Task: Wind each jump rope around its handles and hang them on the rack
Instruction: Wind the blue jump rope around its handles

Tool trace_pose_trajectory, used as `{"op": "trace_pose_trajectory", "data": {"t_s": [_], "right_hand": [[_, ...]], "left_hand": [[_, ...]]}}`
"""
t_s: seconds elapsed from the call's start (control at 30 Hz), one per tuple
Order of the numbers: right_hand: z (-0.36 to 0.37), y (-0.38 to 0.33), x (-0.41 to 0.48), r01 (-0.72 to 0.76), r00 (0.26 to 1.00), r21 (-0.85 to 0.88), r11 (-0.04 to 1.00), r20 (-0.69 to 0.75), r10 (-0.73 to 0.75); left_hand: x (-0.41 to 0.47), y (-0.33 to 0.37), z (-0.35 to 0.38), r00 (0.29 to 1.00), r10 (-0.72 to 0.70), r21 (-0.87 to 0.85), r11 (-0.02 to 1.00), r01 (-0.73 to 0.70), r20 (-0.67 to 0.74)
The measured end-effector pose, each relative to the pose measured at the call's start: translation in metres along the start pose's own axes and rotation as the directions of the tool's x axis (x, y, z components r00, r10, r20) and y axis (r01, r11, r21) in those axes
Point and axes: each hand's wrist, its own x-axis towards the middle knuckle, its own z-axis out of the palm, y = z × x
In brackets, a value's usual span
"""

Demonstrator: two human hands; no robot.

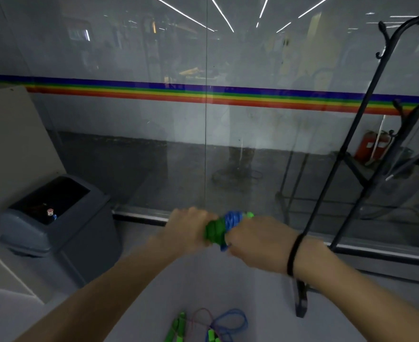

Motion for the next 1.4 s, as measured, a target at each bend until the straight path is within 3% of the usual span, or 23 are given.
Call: {"op": "trace_pose_trajectory", "data": {"t_s": [0.07, 0.13, 0.2, 0.27, 0.37, 0.4, 0.43, 0.53, 0.6, 0.63, 0.67, 0.73, 0.77, 0.87, 1.0, 1.07, 1.17, 1.27, 1.33, 1.4], "right_hand": [[-0.02, 0.017, 0.005, 0.041, 0.999, 0.087, 0.995, -0.011, -0.04], [-0.033, 0.041, 0.01, 0.089, 0.996, 0.267, 0.959, -0.025, -0.086], [-0.03, 0.063, 0.016, 0.12, 0.992, 0.511, 0.851, -0.038, -0.117], [-0.02, 0.076, 0.018, 0.113, 0.994, 0.736, 0.667, -0.074, -0.087], [-0.008, 0.076, 0.014, 0.066, 0.978, 0.952, 0.299, -0.121, 0.168], [0.0, 0.076, 0.014, 0.033, 0.959, 0.964, 0.265, -0.105, 0.262], [0.007, 0.072, 0.014, 0.006, 0.943, 0.962, 0.273, -0.097, 0.319], [0.027, 0.062, 0.017, 0.013, 0.956, 0.921, 0.388, -0.126, 0.265], [0.03, 0.056, 0.016, -0.022, 0.957, 0.915, 0.402, -0.097, 0.275], [0.031, 0.052, 0.014, -0.027, 0.95, 0.887, 0.461, -0.12, 0.288], [0.032, 0.048, 0.011, -0.026, 0.942, 0.804, 0.594, -0.178, 0.283], [0.022, 0.036, 0.001, -0.068, 0.931, 0.483, 0.873, -0.284, 0.23], [0.019, 0.032, -0.002, -0.104, 0.928, 0.312, 0.944, -0.311, 0.205], [0.01, 0.025, -0.005, -0.116, 0.925, -0.021, 0.993, -0.366, 0.1], [-0.008, 0.021, -0.002, -0.095, 0.916, -0.324, 0.941, -0.4, -0.045], [-0.013, 0.024, -0.001, 0.003, 0.917, -0.271, 0.962, -0.383, -0.111], [-0.023, 0.035, 0.002, 0.112, 0.966, -0.009, 0.994, -0.235, -0.111], [-0.023, 0.045, 0.01, 0.173, 0.973, 0.235, 0.956, -0.19, -0.129], [-0.019, 0.053, 0.016, 0.188, 0.982, 0.515, 0.836, -0.105, -0.156], [-0.017, 0.057, 0.017, 0.158, 0.979, 0.742, 0.651, -0.033, -0.201]], "left_hand": [[-0.006, 0.008, 0.005, 0.99, 0.119, 0.014, 0.993, -0.12, 0.071], [-0.013, 0.013, 0.001, 0.965, 0.229, -0.081, 0.972, -0.221, 0.124], [-0.02, 0.013, -0.006, 0.936, 0.328, -0.301, 0.912, -0.279, 0.128], [-0.025, 0.01, -0.012, 0.93, 0.36, -0.543, 0.796, -0.269, 0.067], [-0.028, 0.009, -0.018, 0.972, 0.226, -0.873, 0.46, -0.16, -0.059], [-0.028, 0.009, -0.02, 0.985, 0.149, -0.923, 0.362, -0.131, -0.081], [-0.027, 0.01, -0.022, 0.993, 0.075, -0.949, 0.297, -0.109, -0.09], [-0.02, 0.008, -0.024, 0.988, -0.133, -0.978, 0.2, -0.055, -0.083], [-0.014, 0.003, -0.022, 0.964, -0.263, -0.989, 0.148, -0.001, -0.041], [-0.011, 0.0, -0.02, 0.948, -0.316, -0.987, 0.156, 0.029, -0.022], [-0.008, -0.003, -0.018, 0.934, -0.356, -0.979, 0.195, 0.059, -0.014], [-0.004, -0.008, -0.013, 0.912, -0.407, -0.933, 0.342, 0.111, -0.041], [-0.003, -0.009, -0.011, 0.911, -0.406, -0.887, 0.444, 0.125, -0.075], [-0.001, -0.005, -0.009, 0.933, -0.332, -0.722, 0.679, 0.134, -0.139], [-0.002, 0.015, -0.018, 0.96, -0.273, -0.428, 0.875, 0.225, -0.054], [-0.006, 0.023, -0.02, 0.977, -0.212, -0.31, 0.929, 0.202, 0.002], [-0.011, 0.028, -0.022, 0.99, -0.038, -0.24, 0.968, 0.07, 0.139], [-0.017, 0.025, -0.026, 0.946, 0.147, -0.396, 0.918, -0.021, 0.29], [-0.022, 0.023, -0.029, 0.919, 0.222, -0.564, 0.826, 0.001, 0.327], [-0.026, 0.022, -0.029, 0.912, 0.254, -0.665, 0.746, 0.027, 0.322]]}}
